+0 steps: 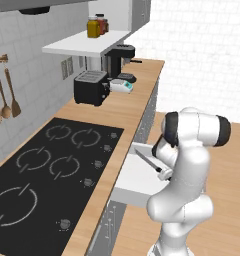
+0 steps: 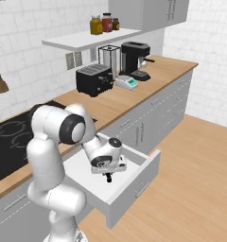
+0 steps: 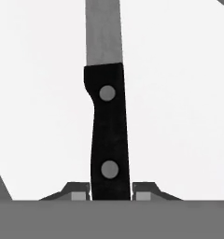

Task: Pick up the knife from the drawer and place it on the cutting board. Then place the meat from the plate to the cutting board.

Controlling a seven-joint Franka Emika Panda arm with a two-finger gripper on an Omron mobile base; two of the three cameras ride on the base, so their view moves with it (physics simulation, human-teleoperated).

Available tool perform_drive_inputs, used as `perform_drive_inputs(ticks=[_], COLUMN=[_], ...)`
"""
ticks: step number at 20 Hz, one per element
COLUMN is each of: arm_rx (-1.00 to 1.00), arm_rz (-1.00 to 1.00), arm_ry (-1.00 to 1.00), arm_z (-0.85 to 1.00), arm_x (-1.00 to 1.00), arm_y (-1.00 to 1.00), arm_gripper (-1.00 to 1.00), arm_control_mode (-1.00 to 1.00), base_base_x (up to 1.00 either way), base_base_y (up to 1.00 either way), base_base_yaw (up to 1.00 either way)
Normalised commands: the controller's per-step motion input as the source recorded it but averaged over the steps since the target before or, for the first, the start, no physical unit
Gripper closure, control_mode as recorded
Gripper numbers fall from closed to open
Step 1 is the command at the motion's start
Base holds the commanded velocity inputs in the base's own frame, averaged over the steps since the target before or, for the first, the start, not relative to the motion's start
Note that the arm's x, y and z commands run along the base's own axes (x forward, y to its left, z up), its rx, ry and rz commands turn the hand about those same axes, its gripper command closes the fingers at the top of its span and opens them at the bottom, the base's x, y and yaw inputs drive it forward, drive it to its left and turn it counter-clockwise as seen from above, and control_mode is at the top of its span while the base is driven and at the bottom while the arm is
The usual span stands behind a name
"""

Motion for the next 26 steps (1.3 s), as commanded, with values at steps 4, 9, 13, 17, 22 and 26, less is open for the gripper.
perform_drive_inputs(ticks=[4,9,13,17,22,26], arm_rx=[0.0,0.02,0.01,0.02,0.04,0.0], arm_rz=[0.0,-0.08,-0.14,-0.11,-0.08,-0.04], arm_ry=[0.0,0.05,0.25,0.27,0.03,-0.08], arm_z=[1.0,1.0,1.0,1.0,1.0,0.99], arm_x=[-0.04,-0.02,0.0,-0.05,-0.29,-0.4], arm_y=[-0.11,-0.37,-0.49,-0.41,-0.05,0.08], arm_gripper=[1.0,1.0,1.0,1.0,1.0,1.0], arm_control_mode=[-1.0,-1.0,-1.0,-1.0,-1.0,-1.0], base_base_x=[0.0,0.0,0.0,0.0,0.0,0.0], base_base_y=[0.0,0.0,0.0,0.0,0.0,0.0], base_base_yaw=[0.0,0.0,0.0,0.0,0.0,0.0])
